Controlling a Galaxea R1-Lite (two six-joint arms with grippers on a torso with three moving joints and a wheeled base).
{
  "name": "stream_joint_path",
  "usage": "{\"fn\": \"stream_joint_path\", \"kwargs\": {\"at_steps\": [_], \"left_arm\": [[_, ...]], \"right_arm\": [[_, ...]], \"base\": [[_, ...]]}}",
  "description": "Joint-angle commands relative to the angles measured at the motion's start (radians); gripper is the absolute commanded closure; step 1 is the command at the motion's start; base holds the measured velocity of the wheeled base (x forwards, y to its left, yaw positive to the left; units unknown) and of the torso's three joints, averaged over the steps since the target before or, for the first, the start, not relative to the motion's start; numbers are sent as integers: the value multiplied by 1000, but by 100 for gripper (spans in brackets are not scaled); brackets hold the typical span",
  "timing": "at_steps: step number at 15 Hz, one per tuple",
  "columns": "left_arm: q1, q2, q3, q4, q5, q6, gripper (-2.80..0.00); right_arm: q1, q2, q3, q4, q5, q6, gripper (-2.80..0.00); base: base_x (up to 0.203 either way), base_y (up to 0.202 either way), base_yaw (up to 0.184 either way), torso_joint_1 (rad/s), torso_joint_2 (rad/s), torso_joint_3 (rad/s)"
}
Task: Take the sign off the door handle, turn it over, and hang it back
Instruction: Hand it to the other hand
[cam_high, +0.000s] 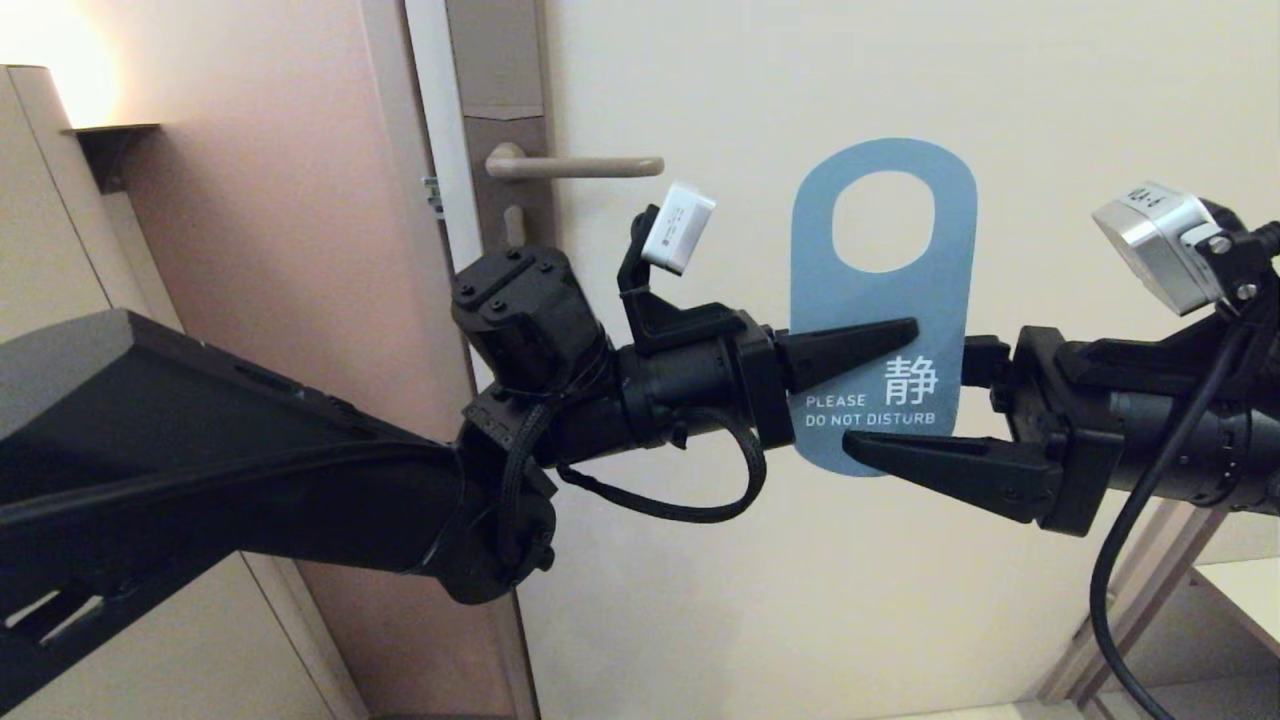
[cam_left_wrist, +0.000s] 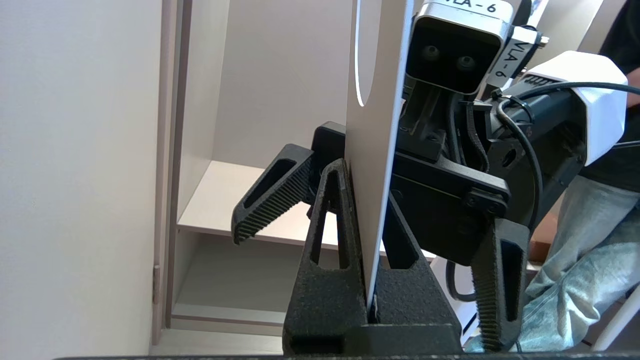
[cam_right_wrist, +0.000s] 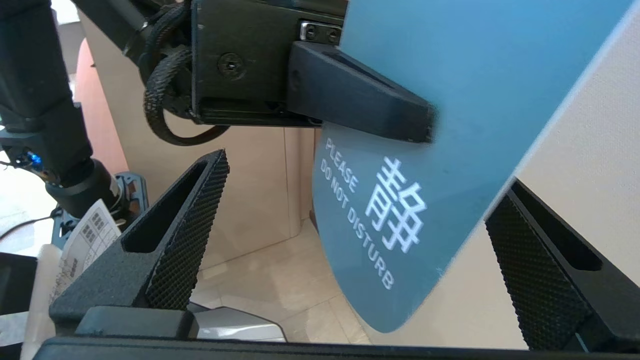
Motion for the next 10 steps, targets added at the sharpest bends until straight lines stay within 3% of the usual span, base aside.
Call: {"fn": "stream_joint_path", "kwargs": {"at_steps": [1, 10], "left_arm": [[0, -2, 0, -7, -4, -4, 0], [-1, -12, 17, -13, -8, 1, 0]], "right_arm": [[4, 0, -1, -3, 5, -1, -280], [31, -3, 2, -6, 3, -4, -280]], "base": [[0, 0, 0, 0, 0, 0], [0, 0, 0, 0, 0, 0]]}}
